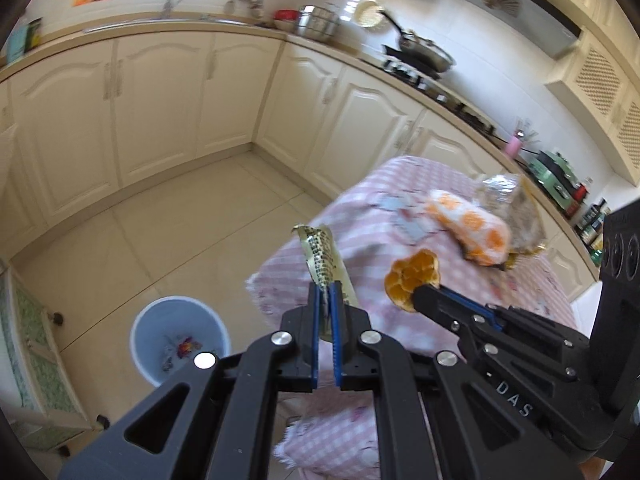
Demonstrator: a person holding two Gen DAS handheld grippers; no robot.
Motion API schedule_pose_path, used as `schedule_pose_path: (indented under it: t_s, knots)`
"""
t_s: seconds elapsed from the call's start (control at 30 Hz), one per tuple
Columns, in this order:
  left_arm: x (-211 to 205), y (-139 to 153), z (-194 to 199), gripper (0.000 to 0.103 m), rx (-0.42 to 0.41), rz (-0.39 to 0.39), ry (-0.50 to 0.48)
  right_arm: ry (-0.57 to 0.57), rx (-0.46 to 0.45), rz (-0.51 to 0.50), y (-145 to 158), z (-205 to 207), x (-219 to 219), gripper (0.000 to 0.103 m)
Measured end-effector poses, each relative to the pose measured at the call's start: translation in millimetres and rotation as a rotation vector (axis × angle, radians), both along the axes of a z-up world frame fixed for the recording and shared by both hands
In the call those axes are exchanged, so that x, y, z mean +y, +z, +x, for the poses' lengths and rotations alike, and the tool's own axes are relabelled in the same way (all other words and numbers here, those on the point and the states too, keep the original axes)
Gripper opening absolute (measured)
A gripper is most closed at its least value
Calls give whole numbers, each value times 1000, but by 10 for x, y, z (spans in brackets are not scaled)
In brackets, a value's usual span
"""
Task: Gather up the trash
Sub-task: 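Carry both items over the blue bin and open the left tool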
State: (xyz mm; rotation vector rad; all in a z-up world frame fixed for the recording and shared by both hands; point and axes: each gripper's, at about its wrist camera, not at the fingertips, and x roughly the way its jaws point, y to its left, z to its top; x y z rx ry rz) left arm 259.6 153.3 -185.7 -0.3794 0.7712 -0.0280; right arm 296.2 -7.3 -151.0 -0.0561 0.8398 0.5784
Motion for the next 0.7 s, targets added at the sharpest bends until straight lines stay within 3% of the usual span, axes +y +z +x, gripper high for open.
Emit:
schedule_pose_path:
  t_s: [0.27, 0.53, 0.6, 0.7]
  knots:
    - [711, -398, -56, 5, 83, -16, 141, 108, 65, 15, -335, 156, 712, 5]
    - [1140, -651, 108, 5, 127, -15, 209, 134, 99, 11, -616, 324, 1112, 5]
    - [1186, -665, 215, 8, 140, 1, 199, 133, 106, 10, -653, 363, 1150, 5]
    - [1217, -684, 325, 26, 147, 8, 200, 129, 116, 6, -710, 423, 1189, 5]
